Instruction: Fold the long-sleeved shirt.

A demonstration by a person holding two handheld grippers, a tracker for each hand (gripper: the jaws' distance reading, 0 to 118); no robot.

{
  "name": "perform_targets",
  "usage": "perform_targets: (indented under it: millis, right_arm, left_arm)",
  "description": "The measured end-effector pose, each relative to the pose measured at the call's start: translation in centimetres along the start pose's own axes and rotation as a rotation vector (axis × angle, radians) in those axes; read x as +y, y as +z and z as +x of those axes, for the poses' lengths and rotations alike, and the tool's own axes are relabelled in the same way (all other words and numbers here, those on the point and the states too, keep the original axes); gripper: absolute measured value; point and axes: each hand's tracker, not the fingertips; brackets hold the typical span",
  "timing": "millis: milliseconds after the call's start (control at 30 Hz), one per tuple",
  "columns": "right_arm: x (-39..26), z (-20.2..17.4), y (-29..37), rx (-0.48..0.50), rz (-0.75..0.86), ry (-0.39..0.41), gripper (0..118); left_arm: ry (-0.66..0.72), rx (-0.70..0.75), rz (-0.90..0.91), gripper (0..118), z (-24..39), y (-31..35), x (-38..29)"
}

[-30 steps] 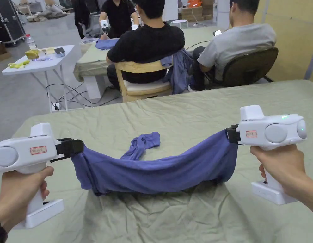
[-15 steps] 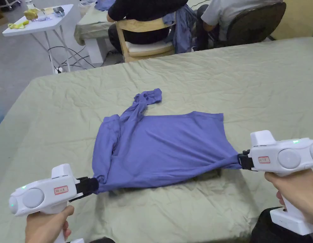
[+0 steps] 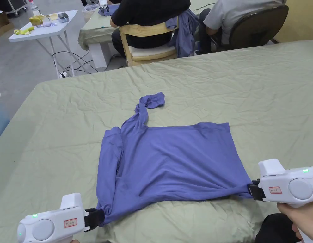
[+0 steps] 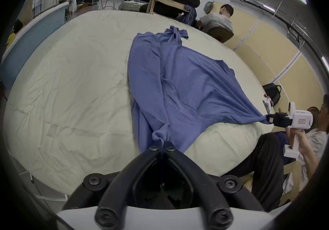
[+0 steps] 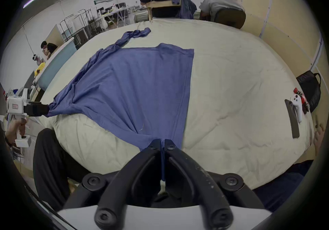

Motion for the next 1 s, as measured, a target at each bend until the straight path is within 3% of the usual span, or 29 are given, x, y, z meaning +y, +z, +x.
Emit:
perform_targets:
  millis: [33,67,100,133,300,500,633,667,733,767,833,1000]
  right_arm:
    - [0.1,0.1,-0.3,0.003,-0.011,-0.007,15]
    - [0.1,0.1,-0.7,-0.001,-0.031,-0.015,37]
    - [0.1,0.2,-0.9,-0.004,-0.055,-0.021,50]
    - [0.0,0.3,-1.1,-0.024,-0.095,-0.012,53]
    - [0.2,0.3,0.7,-0.054,-0.011,0.013,53]
    - [4.0,-1.3,5.9,-0.081,0.227,0.003,53]
    - [7.0,-3.7,9.4,-0.107,0.377,0.035,47]
    - [7.6,-4.2,10.0,-0.108,0.415,0.044,40]
    - [8.3,-4.9,10.8,-0.084,0.466,0.046,24]
    - [8.6,-5.2,10.8,-0.073,0.460,0.050,10]
    - [9.1,-5.8,10.5,-0.081,0.460,0.047,1]
    - [10.1,-5.9,9.4,-0.070,0.459,0.050,1]
  left_arm:
    - [-0.001,0.006,0.004,13,0.0,-0.2,0.1]
    - [-0.007,0.023,0.011,26,-0.1,-0.3,0.1]
    - [-0.008,0.038,0.008,38,-0.1,-0.2,0.1]
    - [-0.009,0.050,-0.005,46,-0.1,-0.2,0.1]
    - [-0.050,0.092,0.021,48,0.5,1.6,0.0]
    - [-0.031,0.094,0.239,48,3.5,5.7,2.9]
    - [-0.102,0.101,0.374,45,7.0,8.0,6.0]
    - [-0.113,0.086,0.404,39,7.7,8.3,6.7]
    - [-0.116,0.056,0.428,15,8.9,8.7,7.8]
    - [-0.112,0.063,0.435,3,9.4,8.5,8.4]
    - [-0.124,0.074,0.436,0,10.4,8.1,9.4]
    - [-0.168,0.022,0.391,0,11.6,6.1,12.1]
